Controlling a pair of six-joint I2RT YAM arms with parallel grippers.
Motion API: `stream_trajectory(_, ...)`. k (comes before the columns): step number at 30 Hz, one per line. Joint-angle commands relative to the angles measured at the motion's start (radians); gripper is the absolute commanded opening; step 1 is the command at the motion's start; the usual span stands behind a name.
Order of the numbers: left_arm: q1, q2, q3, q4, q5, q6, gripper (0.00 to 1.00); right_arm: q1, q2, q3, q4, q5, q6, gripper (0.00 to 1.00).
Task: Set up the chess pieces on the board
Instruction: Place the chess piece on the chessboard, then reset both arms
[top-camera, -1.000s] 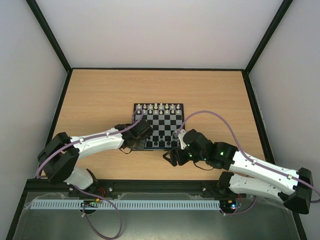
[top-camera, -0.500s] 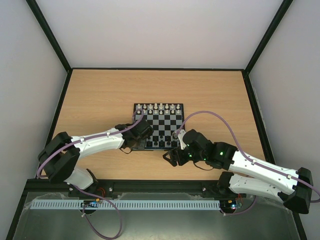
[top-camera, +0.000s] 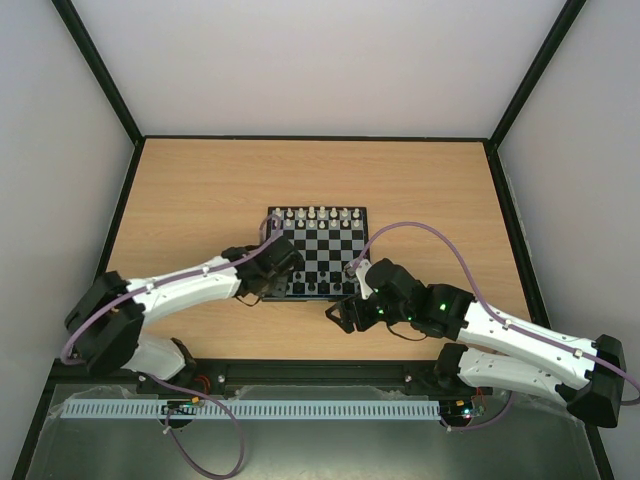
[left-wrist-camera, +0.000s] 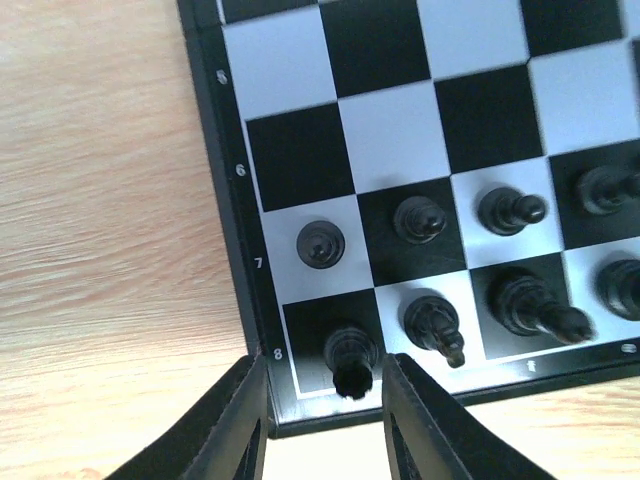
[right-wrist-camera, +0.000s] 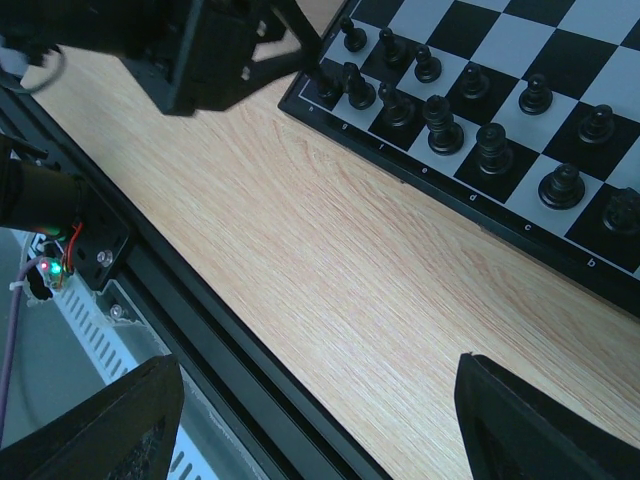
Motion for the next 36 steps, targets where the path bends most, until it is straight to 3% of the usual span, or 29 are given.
stream_trajectory(1, 0.006, -0.124, 0.054, -0.073, -0.037, -0.016, 0.37, -0.005, 0.01, -0.01, 0.005, -0.002, -0.014, 0.75)
stream_trajectory(13, 0.004, -0.546, -0.057, 0.011, -0.01, -0.092, 0.45, -0.005, -0.005, -0.011, 0.006, 0.011, -0.014, 0.76)
stream_trajectory(17, 0.004, -0.64, -0.117, 0.078, 0.016, -0.116, 0.53, -0.005, -0.014, -0.012, 0.006, 0.018, -0.013, 0.8)
stream_trajectory(21, 0.004, -0.682, -0.153, 0.109, 0.021, -0.115, 0.63, -0.005, -0.021, -0.012, 0.005, 0.028, -0.011, 0.83)
stream_trajectory(25, 0.004, -0.695, -0.171, 0.126, 0.008, -0.114, 0.84, -0.004, -0.029, -0.013, 0.006, 0.044, -0.007, 0.92)
stream_trajectory(26, 0.004, -0.698, -0.176, 0.134, 0.007, -0.113, 0.95, -0.005, -0.032, -0.014, 0.005, 0.049, -0.006, 0.96)
stream_trajectory(27, 0.004, -0.7, -0.179, 0.141, 0.007, -0.112, 0.99, -0.004, -0.036, -0.013, 0.005, 0.055, -0.004, 1.0)
stream_trajectory(36, 0.004, -0.718, -0.235, 0.215, -0.001, -0.1, 0.99, -0.004, -0.08, -0.02, 0.014, 0.119, 0.01, 0.99)
